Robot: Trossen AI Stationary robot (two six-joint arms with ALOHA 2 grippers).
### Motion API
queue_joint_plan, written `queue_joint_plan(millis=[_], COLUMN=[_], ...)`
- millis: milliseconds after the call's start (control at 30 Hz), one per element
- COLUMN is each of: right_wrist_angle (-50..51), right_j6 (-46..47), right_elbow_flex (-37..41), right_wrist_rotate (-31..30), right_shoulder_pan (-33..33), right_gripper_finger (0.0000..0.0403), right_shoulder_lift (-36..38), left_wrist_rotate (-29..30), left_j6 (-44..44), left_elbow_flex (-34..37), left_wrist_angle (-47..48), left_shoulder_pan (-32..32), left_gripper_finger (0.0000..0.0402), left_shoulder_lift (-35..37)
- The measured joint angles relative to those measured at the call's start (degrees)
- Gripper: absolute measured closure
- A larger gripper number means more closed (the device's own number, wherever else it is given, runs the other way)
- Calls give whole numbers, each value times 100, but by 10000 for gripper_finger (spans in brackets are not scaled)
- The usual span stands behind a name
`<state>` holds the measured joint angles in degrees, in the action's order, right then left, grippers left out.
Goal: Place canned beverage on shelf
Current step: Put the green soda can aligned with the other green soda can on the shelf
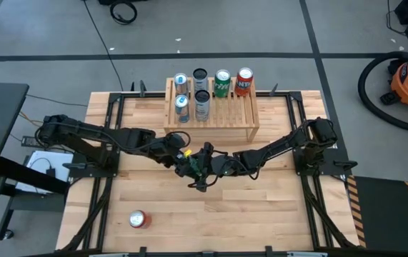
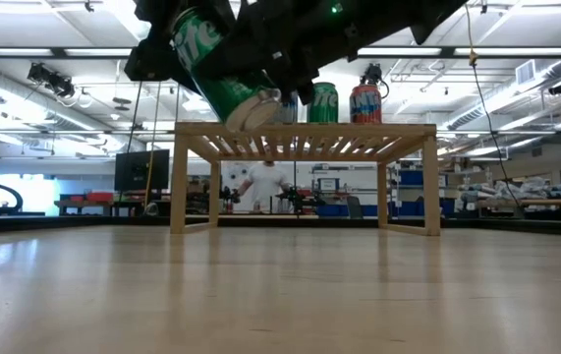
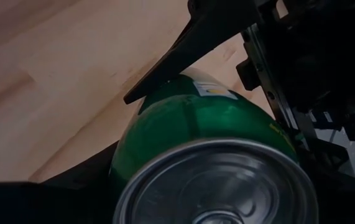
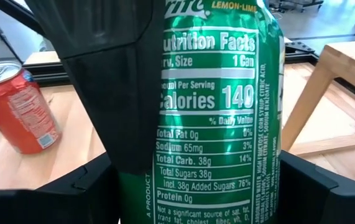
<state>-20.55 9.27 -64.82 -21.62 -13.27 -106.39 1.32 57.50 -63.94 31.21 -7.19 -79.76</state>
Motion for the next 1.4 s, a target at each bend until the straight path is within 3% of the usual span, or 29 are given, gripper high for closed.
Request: queue_joint_plan(millis=[200, 467, 667, 767, 1067, 1400], right_wrist_angle=[55, 72, 207, 327, 1042, 3132], right_j6=[23, 497, 640, 769, 1259, 2250], right_elbow_flex=[0, -2, 11, 8, -7, 11], right_wrist_rotate=[-228, -328, -585, -734, -1199, -1876], right_shoulder_pan=[-1, 24, 37, 40, 50, -89], right_gripper_finger=[92, 92, 92, 92, 92, 92], right_shoulder_lift=[0, 0, -17, -15, 42, 739], left_wrist_rotate=[-95, -461, -479, -474, -344, -228], left_j6=[-300, -54, 33, 62, -87, -733], left_elbow_flex=[0, 0, 0, 0, 11, -4], left_wrist_angle=[-3, -31, 12, -46, -35, -118], left_shoulder_pan=[127, 134, 215, 232, 230, 226], left_gripper_finger=[85, 82, 16, 15, 28, 28], left_shoulder_lift=[1, -1, -3, -1, -10, 1])
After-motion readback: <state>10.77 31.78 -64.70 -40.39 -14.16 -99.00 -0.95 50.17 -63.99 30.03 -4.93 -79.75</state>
